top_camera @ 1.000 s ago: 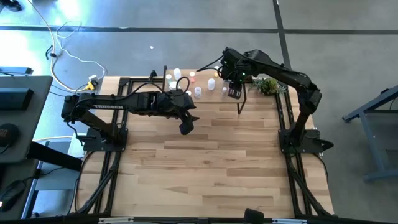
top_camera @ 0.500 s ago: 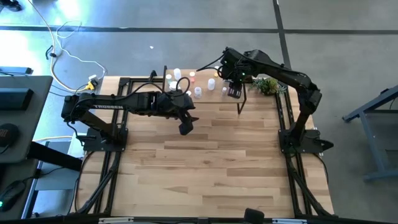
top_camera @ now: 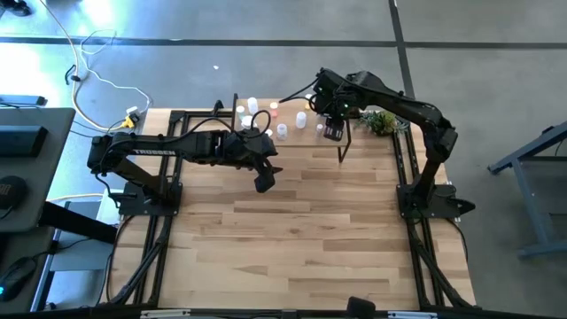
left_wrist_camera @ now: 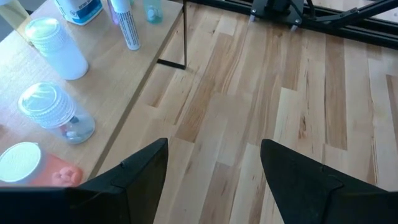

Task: Pick and place medicine bottles onto shelf by color
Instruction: Put the red transparent pill bottle on the shelf

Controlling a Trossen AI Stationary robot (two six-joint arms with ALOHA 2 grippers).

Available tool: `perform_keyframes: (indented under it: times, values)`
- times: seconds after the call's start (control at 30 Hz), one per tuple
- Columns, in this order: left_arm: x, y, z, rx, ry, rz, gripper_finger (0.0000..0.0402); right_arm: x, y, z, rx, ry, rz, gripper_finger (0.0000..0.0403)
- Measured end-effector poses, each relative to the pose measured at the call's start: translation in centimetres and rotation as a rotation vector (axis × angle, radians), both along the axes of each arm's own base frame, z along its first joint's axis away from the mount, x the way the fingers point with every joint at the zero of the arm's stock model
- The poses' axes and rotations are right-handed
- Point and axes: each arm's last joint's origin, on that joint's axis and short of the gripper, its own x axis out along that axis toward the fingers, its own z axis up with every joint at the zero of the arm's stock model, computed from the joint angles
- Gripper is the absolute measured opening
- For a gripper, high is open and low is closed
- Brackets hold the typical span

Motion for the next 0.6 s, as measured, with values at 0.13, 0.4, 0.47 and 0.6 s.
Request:
perform_keyframes:
  times: [0.13,0.4,0.47,0.6]
  values:
    - [-0.01,0.00,-0.01,0.000,0.001,0.000,0.0248,-0.01,-0.02,0.00,0.002,-0.002,-0.003,0.0126]
    - [-0.02,-0.01,-0.03,0.008,0.007,-0.008,0.0248,0.00,-0.02,0.00,0.001,-0.002,-0.003,0.0131]
    - [-0.02,-0.01,-0.03,0.012,0.008,-0.010,0.0248,0.00,-0.02,0.00,0.002,-0.003,-0.007,0.0137]
    - [-0.02,-0.01,-0.03,0.013,0.009,-0.011,0.0248,0.00,-0.03,0.00,0.002,-0.005,-0.010,0.0148]
